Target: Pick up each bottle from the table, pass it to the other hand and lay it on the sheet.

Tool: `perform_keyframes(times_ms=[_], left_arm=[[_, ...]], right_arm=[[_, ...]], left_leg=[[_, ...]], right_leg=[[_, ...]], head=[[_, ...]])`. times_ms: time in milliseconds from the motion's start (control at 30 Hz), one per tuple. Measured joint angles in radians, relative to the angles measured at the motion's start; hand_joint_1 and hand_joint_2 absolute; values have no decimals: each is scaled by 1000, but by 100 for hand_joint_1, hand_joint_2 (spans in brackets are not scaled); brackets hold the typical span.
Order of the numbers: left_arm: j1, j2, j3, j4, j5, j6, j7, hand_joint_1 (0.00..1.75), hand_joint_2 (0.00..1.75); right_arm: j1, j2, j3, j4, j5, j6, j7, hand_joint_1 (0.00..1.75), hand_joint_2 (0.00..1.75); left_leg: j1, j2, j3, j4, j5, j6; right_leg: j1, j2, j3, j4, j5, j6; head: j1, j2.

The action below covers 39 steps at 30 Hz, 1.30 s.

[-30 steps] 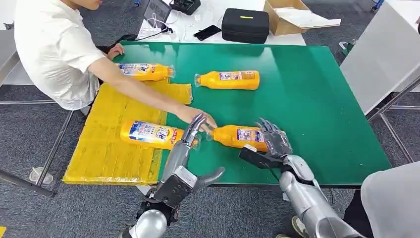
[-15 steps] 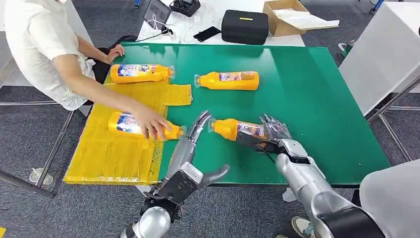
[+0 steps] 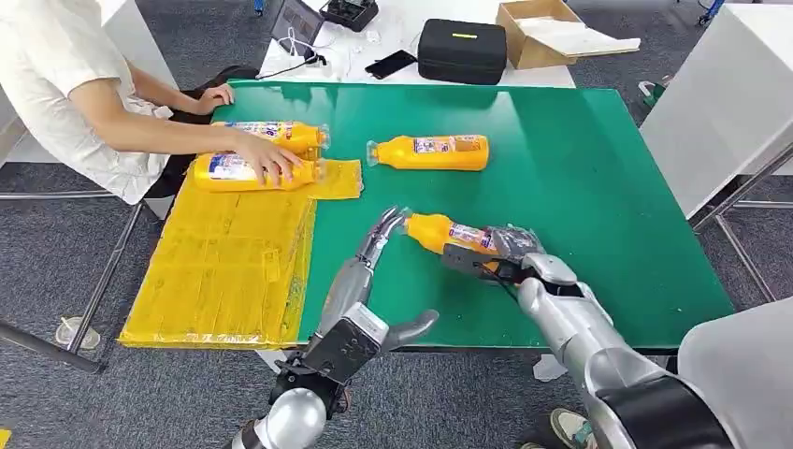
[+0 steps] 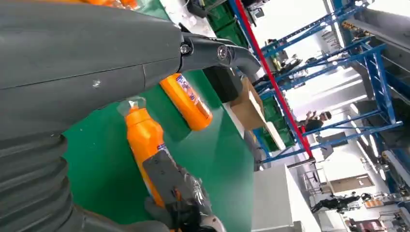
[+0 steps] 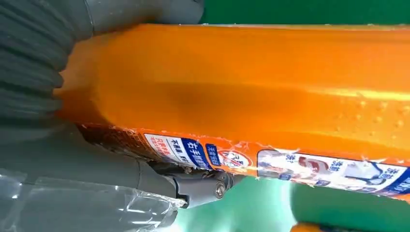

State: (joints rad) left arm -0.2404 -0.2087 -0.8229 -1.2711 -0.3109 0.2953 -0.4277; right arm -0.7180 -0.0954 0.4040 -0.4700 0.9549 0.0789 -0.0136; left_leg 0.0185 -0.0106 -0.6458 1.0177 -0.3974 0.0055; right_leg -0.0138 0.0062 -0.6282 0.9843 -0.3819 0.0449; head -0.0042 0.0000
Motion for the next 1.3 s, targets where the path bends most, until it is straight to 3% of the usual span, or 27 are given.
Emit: perform_keyframes(times_ms=[267, 467, 667, 867, 1100, 1300], left_arm=[[-23, -1, -18, 24, 40, 4, -43, 0, 175], [-27, -6, -20, 32, 81, -1, -56, 0, 175], [-6, -18, -3, 24, 295, -9, -87, 0, 175], [50, -17, 45, 20, 583, 64, -112, 0, 175], [108, -6, 91, 3, 764, 61, -79, 0, 175], [123, 3, 111, -4, 793, 52, -69, 0, 175]], right_arm=[[-26, -17, -68, 19, -201, 192, -176, 175, 175], [-14, -23, -119, 22, -277, 203, -237, 175, 175], [66, -18, -174, -30, -464, 207, -407, 175, 175], [265, -9, -178, -315, -736, 111, -398, 175, 175], [382, 6, -160, -595, -790, -42, -421, 175, 175], [421, 20, -141, -706, -791, -59, -423, 175, 175]], left_leg=[[0, 3, 5, 0, -3, -2], [0, 3, 6, 0, -2, -2], [0, 2, 4, 0, -2, -2], [1, 1, -3, 0, -2, -2], [0, 0, -6, 0, -2, -2], [0, 0, -7, 0, -3, -2]], right_leg=[[0, 4, 3, 0, 0, 0], [0, 5, 3, 0, 1, -2], [0, 5, 3, 0, 2, -3], [1, 4, -2, 1, 0, -1], [0, 3, -5, 0, -1, 0], [0, 3, -6, 0, -1, 0]], head=[[0, 0], [0, 0], [0, 0], [-1, 0], [0, 0], [0, 0]])
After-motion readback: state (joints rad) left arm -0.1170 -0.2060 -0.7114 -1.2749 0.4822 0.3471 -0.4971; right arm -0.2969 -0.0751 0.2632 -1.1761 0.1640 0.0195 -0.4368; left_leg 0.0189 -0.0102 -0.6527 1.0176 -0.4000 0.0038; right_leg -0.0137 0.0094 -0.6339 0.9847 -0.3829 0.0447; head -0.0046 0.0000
